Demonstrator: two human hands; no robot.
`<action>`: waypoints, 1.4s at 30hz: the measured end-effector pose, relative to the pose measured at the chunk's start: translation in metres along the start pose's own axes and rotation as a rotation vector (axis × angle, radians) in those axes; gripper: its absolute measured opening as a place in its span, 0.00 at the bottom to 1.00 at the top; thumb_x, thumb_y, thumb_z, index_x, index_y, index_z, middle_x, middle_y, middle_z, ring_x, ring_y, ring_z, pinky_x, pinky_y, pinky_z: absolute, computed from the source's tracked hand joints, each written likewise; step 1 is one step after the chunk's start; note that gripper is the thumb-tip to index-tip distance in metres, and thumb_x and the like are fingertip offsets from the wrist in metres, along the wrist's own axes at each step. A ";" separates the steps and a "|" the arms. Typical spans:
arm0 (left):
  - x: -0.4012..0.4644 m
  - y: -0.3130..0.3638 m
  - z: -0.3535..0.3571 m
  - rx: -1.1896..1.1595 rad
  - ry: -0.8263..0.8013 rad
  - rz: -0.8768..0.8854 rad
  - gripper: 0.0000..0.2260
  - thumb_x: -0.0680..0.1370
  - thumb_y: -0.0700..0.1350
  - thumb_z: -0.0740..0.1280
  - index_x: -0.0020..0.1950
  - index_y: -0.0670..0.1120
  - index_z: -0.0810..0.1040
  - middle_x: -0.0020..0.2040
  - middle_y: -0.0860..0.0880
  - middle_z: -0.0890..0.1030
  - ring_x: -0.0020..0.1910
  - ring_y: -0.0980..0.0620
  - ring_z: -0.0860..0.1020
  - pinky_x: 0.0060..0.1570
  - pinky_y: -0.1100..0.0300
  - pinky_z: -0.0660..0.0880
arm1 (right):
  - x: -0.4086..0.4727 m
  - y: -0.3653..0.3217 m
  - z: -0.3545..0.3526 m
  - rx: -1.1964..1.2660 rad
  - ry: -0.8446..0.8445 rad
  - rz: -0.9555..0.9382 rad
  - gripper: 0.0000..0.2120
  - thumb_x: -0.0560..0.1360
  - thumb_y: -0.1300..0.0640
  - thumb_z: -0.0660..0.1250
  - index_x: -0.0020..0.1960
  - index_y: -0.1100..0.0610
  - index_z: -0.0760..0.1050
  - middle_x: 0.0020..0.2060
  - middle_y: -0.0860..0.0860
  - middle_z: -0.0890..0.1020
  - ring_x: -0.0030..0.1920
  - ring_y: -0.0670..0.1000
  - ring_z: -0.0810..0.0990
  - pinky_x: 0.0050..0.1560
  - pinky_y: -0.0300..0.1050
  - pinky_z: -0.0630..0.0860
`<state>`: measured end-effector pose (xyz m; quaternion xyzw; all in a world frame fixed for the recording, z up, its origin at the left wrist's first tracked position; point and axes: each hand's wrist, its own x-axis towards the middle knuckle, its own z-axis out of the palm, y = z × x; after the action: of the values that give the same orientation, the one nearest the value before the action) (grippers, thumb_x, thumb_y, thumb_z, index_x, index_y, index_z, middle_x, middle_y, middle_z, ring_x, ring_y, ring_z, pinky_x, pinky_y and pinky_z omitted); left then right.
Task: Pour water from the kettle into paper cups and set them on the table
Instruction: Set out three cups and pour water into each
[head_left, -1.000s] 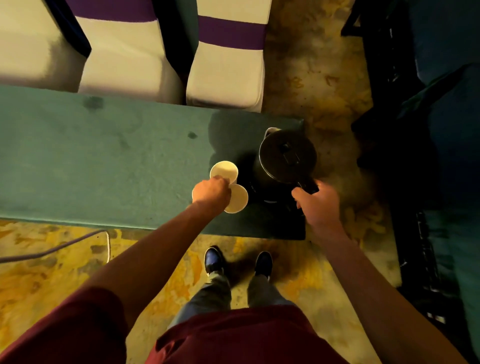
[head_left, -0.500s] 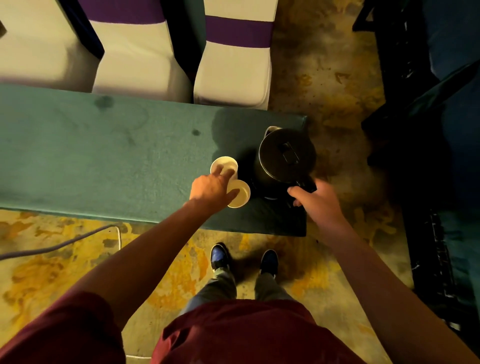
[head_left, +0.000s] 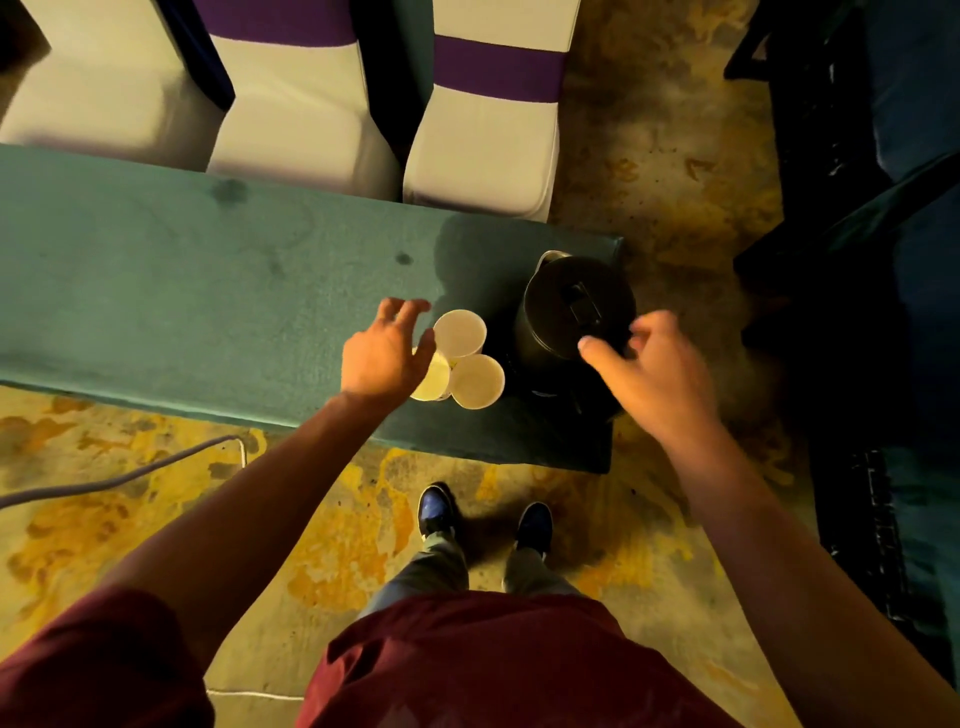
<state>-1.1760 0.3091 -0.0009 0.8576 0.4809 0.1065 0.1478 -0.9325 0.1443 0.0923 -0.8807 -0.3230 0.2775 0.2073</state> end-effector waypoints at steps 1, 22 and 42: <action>0.000 -0.005 -0.001 -0.004 0.009 -0.028 0.16 0.80 0.53 0.63 0.66 0.49 0.75 0.63 0.44 0.77 0.44 0.39 0.83 0.38 0.51 0.76 | 0.001 -0.009 -0.006 -0.085 0.080 -0.052 0.31 0.72 0.35 0.70 0.67 0.53 0.72 0.57 0.49 0.77 0.56 0.51 0.77 0.44 0.46 0.71; -0.020 -0.042 0.029 -0.154 -0.238 -0.300 0.13 0.78 0.47 0.63 0.59 0.51 0.84 0.41 0.42 0.86 0.38 0.41 0.84 0.39 0.52 0.81 | -0.001 -0.016 0.154 -0.423 -0.385 -0.211 0.20 0.80 0.46 0.66 0.71 0.46 0.76 0.61 0.55 0.83 0.63 0.61 0.80 0.53 0.50 0.76; -0.031 -0.057 0.028 -0.193 -0.157 -0.334 0.25 0.80 0.63 0.57 0.72 0.50 0.70 0.40 0.44 0.86 0.45 0.41 0.84 0.45 0.49 0.80 | -0.002 0.013 0.160 -0.438 -0.256 -0.182 0.19 0.74 0.39 0.70 0.59 0.47 0.83 0.53 0.51 0.86 0.55 0.56 0.83 0.41 0.44 0.69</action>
<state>-1.2274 0.3066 -0.0487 0.7535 0.5910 0.0590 0.2820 -1.0276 0.1636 -0.0359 -0.8297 -0.4767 0.2903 -0.0065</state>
